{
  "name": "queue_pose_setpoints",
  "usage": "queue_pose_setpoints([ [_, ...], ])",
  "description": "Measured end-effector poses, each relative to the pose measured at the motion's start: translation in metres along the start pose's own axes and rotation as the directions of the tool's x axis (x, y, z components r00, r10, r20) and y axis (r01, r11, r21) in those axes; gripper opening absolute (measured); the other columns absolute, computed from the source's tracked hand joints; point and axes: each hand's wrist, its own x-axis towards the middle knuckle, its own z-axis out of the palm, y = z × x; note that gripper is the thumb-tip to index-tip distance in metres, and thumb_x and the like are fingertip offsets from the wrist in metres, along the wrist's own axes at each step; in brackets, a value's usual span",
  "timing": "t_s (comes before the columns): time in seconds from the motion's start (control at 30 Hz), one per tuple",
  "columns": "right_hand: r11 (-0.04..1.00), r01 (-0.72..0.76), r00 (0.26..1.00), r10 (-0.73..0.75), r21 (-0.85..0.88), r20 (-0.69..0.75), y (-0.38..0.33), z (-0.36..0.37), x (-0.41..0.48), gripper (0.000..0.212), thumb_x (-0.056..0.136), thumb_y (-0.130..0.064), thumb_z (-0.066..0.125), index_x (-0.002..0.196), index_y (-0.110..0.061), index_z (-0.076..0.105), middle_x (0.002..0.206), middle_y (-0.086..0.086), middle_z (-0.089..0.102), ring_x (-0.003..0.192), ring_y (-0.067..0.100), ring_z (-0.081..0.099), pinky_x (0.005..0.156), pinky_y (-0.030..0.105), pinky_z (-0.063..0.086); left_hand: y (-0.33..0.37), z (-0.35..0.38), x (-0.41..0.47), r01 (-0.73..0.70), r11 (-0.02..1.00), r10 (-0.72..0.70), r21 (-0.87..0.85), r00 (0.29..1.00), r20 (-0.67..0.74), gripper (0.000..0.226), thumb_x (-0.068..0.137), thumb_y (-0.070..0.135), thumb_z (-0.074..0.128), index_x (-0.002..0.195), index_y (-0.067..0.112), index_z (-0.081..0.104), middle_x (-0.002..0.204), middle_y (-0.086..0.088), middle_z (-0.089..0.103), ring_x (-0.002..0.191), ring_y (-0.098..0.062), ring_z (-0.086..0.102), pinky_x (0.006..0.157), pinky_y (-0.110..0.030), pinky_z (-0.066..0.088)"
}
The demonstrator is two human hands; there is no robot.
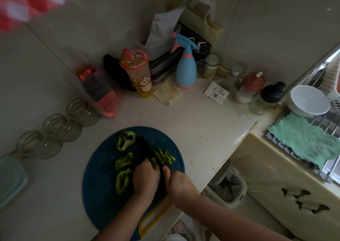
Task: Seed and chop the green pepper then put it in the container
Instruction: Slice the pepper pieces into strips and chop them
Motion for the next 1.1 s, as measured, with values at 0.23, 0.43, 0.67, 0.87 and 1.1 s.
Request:
queue_pose_setpoints([
  [0.23,0.999,-0.024,1.0,0.024,0.031,-0.003,-0.009,-0.002,0.0,0.054,0.1,-0.051,0.018,0.065,-0.019,0.044,0.063,-0.002,0.048,0.058,0.011,0.046,0.067,0.029,0.037,-0.004,0.002,-0.005,-0.084,0.99,0.087,0.109,0.996,-0.02,0.024,0.092,0.027,0.052,0.102,0.006,0.057,0.098,-0.013,0.067,0.09,-0.027,0.066,0.068,-0.032,0.05],
  [0.43,1.0,-0.007,1.0,0.007,0.015,0.007,-0.024,-0.005,0.023,0.056,0.1,-0.05,0.016,0.075,-0.014,0.049,0.078,0.009,0.057,0.088,0.03,0.062,0.083,0.036,0.046,-0.013,0.007,-0.018,-0.207,0.957,0.2,0.205,0.978,0.055,0.026,0.095,0.034,0.044,0.101,0.014,0.059,0.091,-0.009,0.069,0.082,-0.025,0.066,0.062,-0.032,0.05],
  [0.67,0.996,0.016,0.999,-0.02,0.083,0.047,-0.018,-0.024,0.021,0.043,0.105,-0.021,0.018,0.145,-0.008,0.027,0.103,0.02,0.056,0.1,0.036,0.057,0.071,0.035,0.039,0.002,-0.006,0.0,0.153,0.95,-0.159,-0.273,0.987,-0.002,0.033,0.093,0.033,0.048,0.092,0.002,0.057,0.086,-0.016,0.066,0.08,-0.034,0.064,0.067,-0.037,0.051],
  [0.87,0.998,0.046,0.997,-0.049,0.044,0.061,-0.012,-0.032,0.003,0.049,0.101,-0.047,0.019,0.076,-0.013,0.043,0.064,-0.003,0.04,0.099,0.035,0.059,0.071,0.028,0.033,0.007,-0.014,0.006,0.23,0.857,-0.239,-0.461,0.97,0.039,0.013,0.095,0.013,0.05,0.102,0.003,0.052,0.067,-0.01,0.064,0.048,-0.018,0.061,0.044,-0.027,0.05],
  [1.1,0.993,0.114,0.993,-0.114,-0.011,-0.022,0.002,-0.019,-0.011,0.056,0.099,-0.051,0.023,0.06,-0.014,0.039,0.057,0.002,0.043,0.057,0.02,0.045,0.067,0.038,0.044,0.016,-0.014,0.005,0.212,0.976,-0.21,-0.044,0.977,0.033,0.029,0.092,0.021,0.046,0.114,0.002,0.05,0.107,-0.016,0.062,0.093,-0.034,0.062,0.065,-0.033,0.046],
])
